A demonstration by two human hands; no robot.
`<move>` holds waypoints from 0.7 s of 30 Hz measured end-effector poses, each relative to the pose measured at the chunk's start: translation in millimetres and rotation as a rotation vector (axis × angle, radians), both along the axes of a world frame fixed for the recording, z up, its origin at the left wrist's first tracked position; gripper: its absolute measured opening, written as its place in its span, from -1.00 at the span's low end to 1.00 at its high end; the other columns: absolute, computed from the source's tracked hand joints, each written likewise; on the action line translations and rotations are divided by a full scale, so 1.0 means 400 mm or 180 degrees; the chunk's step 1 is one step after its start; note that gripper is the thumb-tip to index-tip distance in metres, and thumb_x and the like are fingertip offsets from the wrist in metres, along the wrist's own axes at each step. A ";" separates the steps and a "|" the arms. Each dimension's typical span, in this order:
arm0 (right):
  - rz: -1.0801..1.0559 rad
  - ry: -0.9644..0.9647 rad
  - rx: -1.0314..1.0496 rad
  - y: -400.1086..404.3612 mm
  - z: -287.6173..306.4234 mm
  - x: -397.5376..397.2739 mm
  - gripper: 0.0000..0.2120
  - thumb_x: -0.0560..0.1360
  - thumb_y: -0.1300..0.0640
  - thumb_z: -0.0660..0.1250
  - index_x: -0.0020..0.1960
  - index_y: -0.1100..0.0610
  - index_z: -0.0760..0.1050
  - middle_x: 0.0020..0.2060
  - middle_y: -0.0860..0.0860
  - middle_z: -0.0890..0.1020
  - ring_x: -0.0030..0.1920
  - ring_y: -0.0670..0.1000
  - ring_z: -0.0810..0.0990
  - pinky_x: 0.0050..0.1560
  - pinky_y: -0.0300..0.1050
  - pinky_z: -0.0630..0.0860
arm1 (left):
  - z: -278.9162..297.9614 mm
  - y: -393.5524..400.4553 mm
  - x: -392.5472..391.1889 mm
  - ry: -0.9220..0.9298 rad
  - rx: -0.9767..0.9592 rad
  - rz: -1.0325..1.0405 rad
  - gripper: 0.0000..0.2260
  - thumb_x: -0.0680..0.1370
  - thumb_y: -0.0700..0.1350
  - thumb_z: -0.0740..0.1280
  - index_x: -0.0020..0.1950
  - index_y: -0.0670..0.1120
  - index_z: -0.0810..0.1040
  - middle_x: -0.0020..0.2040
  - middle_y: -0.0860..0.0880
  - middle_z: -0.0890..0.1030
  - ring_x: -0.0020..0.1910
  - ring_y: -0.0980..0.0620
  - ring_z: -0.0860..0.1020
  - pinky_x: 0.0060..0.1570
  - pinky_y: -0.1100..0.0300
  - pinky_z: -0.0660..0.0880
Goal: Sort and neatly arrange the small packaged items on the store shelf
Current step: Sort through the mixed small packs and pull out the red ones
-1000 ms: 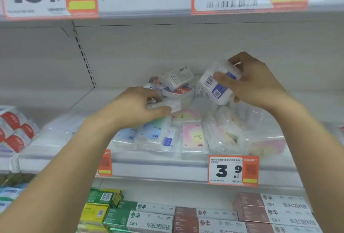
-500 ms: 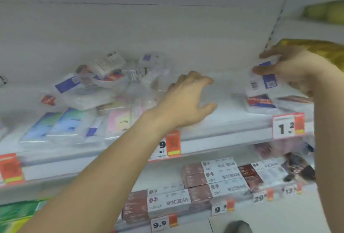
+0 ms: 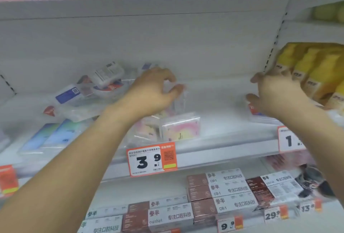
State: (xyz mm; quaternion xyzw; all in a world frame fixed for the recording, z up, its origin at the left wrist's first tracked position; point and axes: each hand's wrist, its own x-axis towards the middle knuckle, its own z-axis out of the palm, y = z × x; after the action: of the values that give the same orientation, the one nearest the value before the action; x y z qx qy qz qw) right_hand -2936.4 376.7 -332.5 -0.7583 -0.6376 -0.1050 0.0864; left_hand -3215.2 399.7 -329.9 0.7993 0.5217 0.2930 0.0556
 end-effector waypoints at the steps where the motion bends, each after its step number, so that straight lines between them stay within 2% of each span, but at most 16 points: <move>1: 0.0543 0.0306 0.0424 -0.003 0.004 -0.069 -0.66 0.50 0.03 0.39 0.22 0.15 0.55 0.14 0.22 0.55 0.17 0.28 0.51 0.14 0.09 0.50 | 0.013 0.017 -0.053 0.0062 -0.0083 0.0244 -0.71 0.52 0.14 0.29 0.11 0.01 0.60 0.15 0.02 0.59 0.18 0.00 0.51 0.13 0.19 0.39; 3: 0.1589 0.1035 0.0709 -0.014 0.021 -0.227 -0.84 0.48 0.10 0.36 0.03 0.10 0.63 -0.05 0.08 0.67 0.00 0.14 0.63 0.04 0.00 0.55 | 0.025 0.056 -0.160 0.0384 -0.0197 0.0741 -0.70 0.51 0.13 0.30 0.15 -0.01 0.57 0.17 -0.05 0.55 0.18 -0.07 0.50 0.14 0.11 0.43; 5: 0.2185 0.1220 0.0380 0.010 0.033 -0.365 -0.85 0.47 0.07 0.36 0.00 0.07 0.62 -0.09 0.00 0.66 -0.02 0.06 0.62 0.04 -0.07 0.53 | 0.017 0.088 -0.254 0.0837 -0.0342 0.1176 -0.51 0.44 0.19 0.28 0.27 -0.05 0.47 0.22 -0.14 0.47 0.23 -0.17 0.43 0.20 -0.03 0.42; 7: 0.2390 0.1193 0.0097 0.068 0.036 -0.468 -0.79 0.47 0.04 0.37 0.08 0.05 0.58 -0.03 0.00 0.55 0.06 0.07 0.56 0.05 -0.10 0.49 | 0.010 0.095 -0.314 0.0866 -0.0429 0.1405 -0.23 0.28 0.35 0.24 0.33 -0.13 0.38 0.21 -0.19 0.42 0.24 -0.22 0.38 0.21 -0.11 0.41; 9: 0.2438 0.1336 0.0026 0.131 0.047 -0.538 -0.70 0.46 0.04 0.39 0.17 0.08 0.54 0.06 0.05 0.50 0.11 0.09 0.53 0.09 -0.10 0.47 | 0.003 0.099 -0.363 0.0555 -0.0284 0.1614 0.04 0.07 0.49 0.17 0.36 -0.17 0.32 0.21 -0.22 0.38 0.24 -0.22 0.36 0.21 -0.13 0.42; 11: 0.2465 0.1445 0.0045 0.185 0.058 -0.590 -0.62 0.44 0.04 0.43 0.23 0.08 0.51 0.15 0.10 0.49 0.15 0.09 0.51 0.09 -0.18 0.41 | 0.003 0.102 -0.422 0.0479 -0.0483 0.1815 0.12 0.02 0.51 0.23 0.42 -0.13 0.25 0.26 -0.23 0.36 0.25 -0.22 0.37 0.18 -0.12 0.44; 14: 0.2413 0.1413 -0.0416 0.239 0.063 -0.664 -0.48 0.41 -0.08 0.48 0.31 0.01 0.43 0.22 0.02 0.47 0.14 0.01 0.48 0.03 -0.23 0.34 | -0.001 0.097 -0.509 0.0534 -0.1513 0.1810 -0.03 0.13 0.45 0.29 0.45 0.02 0.24 0.29 -0.13 0.45 0.12 -0.14 0.47 0.04 0.05 0.47; 16: 0.2424 0.1212 -0.0534 0.255 0.057 -0.710 -0.29 0.37 -0.18 0.49 0.42 -0.05 0.31 0.32 0.04 0.38 0.28 0.06 0.41 0.14 -0.15 0.37 | -0.013 0.097 -0.552 0.0314 -0.1491 0.1661 -0.21 0.26 0.33 0.38 0.42 0.07 0.32 0.25 -0.08 0.52 0.05 -0.10 0.52 -0.02 0.12 0.49; 18: 0.2521 0.0985 -0.0427 0.261 0.049 -0.754 -0.17 0.36 -0.22 0.48 0.52 -0.17 0.16 0.47 0.07 0.19 0.46 0.14 0.20 0.34 0.01 0.33 | -0.016 0.094 -0.580 0.0137 -0.1223 0.1468 -0.45 0.40 0.13 0.45 0.35 0.10 0.39 0.15 -0.05 0.58 -0.03 -0.07 0.55 -0.15 0.17 0.49; 20: 0.2537 0.0922 -0.0576 0.282 0.038 -0.798 -0.15 0.38 -0.32 0.41 0.54 -0.25 0.07 0.57 0.04 0.02 0.54 0.16 0.04 0.45 0.15 0.24 | -0.009 0.088 -0.601 -0.0086 -0.1239 0.1275 -0.57 0.45 0.06 0.45 0.28 0.13 0.44 0.04 -0.04 0.59 -0.11 -0.06 0.56 -0.21 0.18 0.50; 21: 0.2495 0.0773 -0.0687 0.294 0.031 -0.816 -0.16 0.38 -0.37 0.36 0.54 -0.26 0.08 0.58 0.04 0.01 0.55 0.17 0.01 0.47 0.19 0.21 | -0.007 0.088 -0.612 -0.0192 -0.1339 0.1232 -0.59 0.46 0.09 0.43 0.27 0.15 0.43 0.03 -0.04 0.57 -0.09 -0.07 0.57 -0.16 0.17 0.53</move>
State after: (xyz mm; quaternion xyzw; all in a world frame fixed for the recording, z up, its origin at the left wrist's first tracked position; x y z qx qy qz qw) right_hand -3262.9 494.2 -320.1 -0.4700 -0.8702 0.0933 0.1145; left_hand -3460.1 434.9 -332.7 0.6467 0.7120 0.2072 0.1787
